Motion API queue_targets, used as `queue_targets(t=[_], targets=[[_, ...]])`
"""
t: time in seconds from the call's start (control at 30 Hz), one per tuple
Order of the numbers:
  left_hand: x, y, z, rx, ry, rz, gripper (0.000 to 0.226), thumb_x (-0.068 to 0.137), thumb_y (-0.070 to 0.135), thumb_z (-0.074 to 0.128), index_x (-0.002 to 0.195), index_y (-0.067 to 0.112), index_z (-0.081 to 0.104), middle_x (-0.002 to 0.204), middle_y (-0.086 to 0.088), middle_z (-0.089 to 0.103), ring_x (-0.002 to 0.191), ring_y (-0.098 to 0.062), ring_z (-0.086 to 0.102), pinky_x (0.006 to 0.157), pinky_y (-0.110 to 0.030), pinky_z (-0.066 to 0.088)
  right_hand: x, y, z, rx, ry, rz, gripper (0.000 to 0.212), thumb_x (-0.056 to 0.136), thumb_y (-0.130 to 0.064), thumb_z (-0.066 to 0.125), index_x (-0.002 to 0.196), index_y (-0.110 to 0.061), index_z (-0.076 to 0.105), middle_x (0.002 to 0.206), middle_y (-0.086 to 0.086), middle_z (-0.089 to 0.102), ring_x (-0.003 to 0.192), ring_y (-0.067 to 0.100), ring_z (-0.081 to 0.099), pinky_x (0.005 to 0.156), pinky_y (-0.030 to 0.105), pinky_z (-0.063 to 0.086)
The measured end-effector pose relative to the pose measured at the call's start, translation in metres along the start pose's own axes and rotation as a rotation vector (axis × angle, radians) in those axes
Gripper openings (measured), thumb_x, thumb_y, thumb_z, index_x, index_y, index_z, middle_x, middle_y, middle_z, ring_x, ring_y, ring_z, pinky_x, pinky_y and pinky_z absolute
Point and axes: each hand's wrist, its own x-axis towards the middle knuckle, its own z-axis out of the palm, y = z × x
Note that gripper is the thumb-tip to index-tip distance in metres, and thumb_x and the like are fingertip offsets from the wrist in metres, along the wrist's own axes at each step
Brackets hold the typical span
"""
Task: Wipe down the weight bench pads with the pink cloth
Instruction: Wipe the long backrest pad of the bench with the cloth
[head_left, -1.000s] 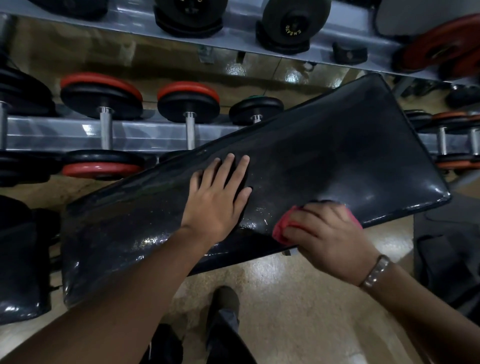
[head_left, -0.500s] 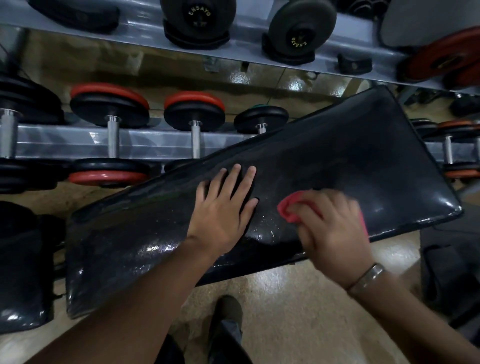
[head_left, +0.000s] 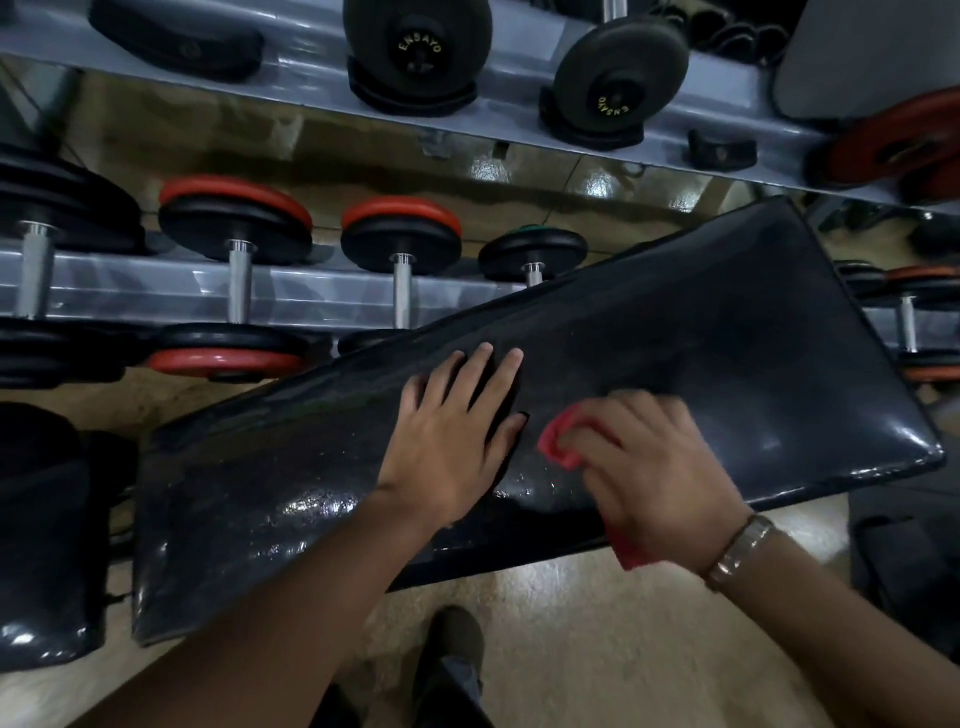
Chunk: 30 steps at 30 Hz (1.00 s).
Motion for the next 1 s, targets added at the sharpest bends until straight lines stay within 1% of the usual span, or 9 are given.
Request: queue_targets(t=[0.13,0.27,0.3,0.47,0.6,0.67,0.77,0.93,1.0], targets=[[0.0,-0.006,-0.005,-0.065,0.008,-0.004,0.062,0.103,0.051,0.032,0.158,0.024,0.02,0.161,-0.002,0.029,0.143,-0.025,0.031,0.116,-0.046,0.031,0.034,0.004,0.001,-0.054,0.155,0.35,0.027,0.085,-0.019,0.053,0.104,-0.029,0.069,0.114,-0.007,0.063,0.102,0.025,0.055,0.083,0.041,0.039],[-0.005,-0.014,-0.006,-0.08,0.023,-0.084,0.062,0.102,0.051,0.031,0.155,0.019,0.028,0.157,-0.007,0.034,0.142,-0.027,0.033,0.116,-0.048,0.029,0.045,-0.004,0.018,-0.031,0.014,-0.036,0.031,0.085,-0.02,0.055,0.112,-0.027,0.068,0.117,-0.007,0.064,0.105,0.024,0.056,0.086,0.039,0.043],[-0.007,-0.016,-0.006,-0.079,0.02,-0.097,0.062,0.102,0.051,0.03,0.154,0.018,0.028,0.157,-0.007,0.034,0.142,-0.026,0.033,0.115,-0.049,0.03,0.05,0.004,0.017,-0.024,0.006,-0.058,0.029,0.086,-0.02,0.056,0.111,-0.027,0.069,0.116,-0.007,0.064,0.104,0.023,0.056,0.085,0.038,0.042],[-0.014,-0.03,-0.003,-0.084,0.014,-0.146,0.063,0.101,0.054,0.031,0.153,0.019,0.03,0.155,-0.006,0.037,0.141,-0.025,0.035,0.112,-0.049,0.036,0.097,0.029,0.02,-0.163,0.181,0.302,0.025,0.087,-0.018,0.053,0.107,-0.019,0.069,0.11,0.003,0.067,0.099,0.031,0.056,0.082,0.042,0.039],[-0.016,-0.028,-0.001,-0.076,0.016,-0.153,0.062,0.101,0.053,0.032,0.153,0.019,0.03,0.155,-0.006,0.038,0.14,-0.025,0.036,0.111,-0.049,0.037,0.108,0.022,0.032,-0.074,0.086,0.037,0.026,0.087,-0.021,0.046,0.1,-0.019,0.068,0.105,0.0,0.068,0.095,0.028,0.058,0.081,0.042,0.045],[-0.017,-0.028,0.0,-0.074,0.025,-0.154,0.062,0.102,0.052,0.032,0.154,0.019,0.029,0.155,-0.005,0.038,0.139,-0.024,0.036,0.111,-0.049,0.036,0.114,0.036,0.027,-0.046,0.07,0.067,0.025,0.087,-0.022,0.049,0.099,-0.022,0.071,0.105,-0.002,0.069,0.094,0.027,0.058,0.08,0.042,0.046],[-0.018,-0.027,0.002,-0.075,0.037,-0.161,0.062,0.102,0.051,0.033,0.155,0.019,0.029,0.155,-0.005,0.039,0.139,-0.024,0.037,0.111,-0.049,0.036,0.132,0.044,0.026,-0.169,0.08,0.295,0.022,0.091,-0.021,0.055,0.104,-0.016,0.072,0.104,0.009,0.067,0.094,0.035,0.058,0.081,0.044,0.045],[-0.02,-0.021,0.009,-0.108,0.035,-0.2,0.061,0.103,0.049,0.031,0.157,0.02,0.026,0.159,-0.004,0.035,0.145,-0.025,0.032,0.115,-0.051,0.03,0.133,0.034,0.029,-0.067,-0.091,0.034,0.036,0.088,-0.029,0.038,0.099,-0.019,0.07,0.105,0.004,0.069,0.096,0.031,0.061,0.086,0.045,0.048],[-0.019,-0.021,0.01,-0.104,0.032,-0.199,0.062,0.103,0.049,0.029,0.158,0.02,0.024,0.16,-0.004,0.033,0.147,-0.025,0.031,0.116,-0.052,0.029,0.141,0.042,0.024,-0.048,-0.111,0.087,0.044,0.087,-0.034,0.032,0.099,-0.019,0.071,0.105,0.004,0.07,0.096,0.032,0.062,0.087,0.046,0.048]])
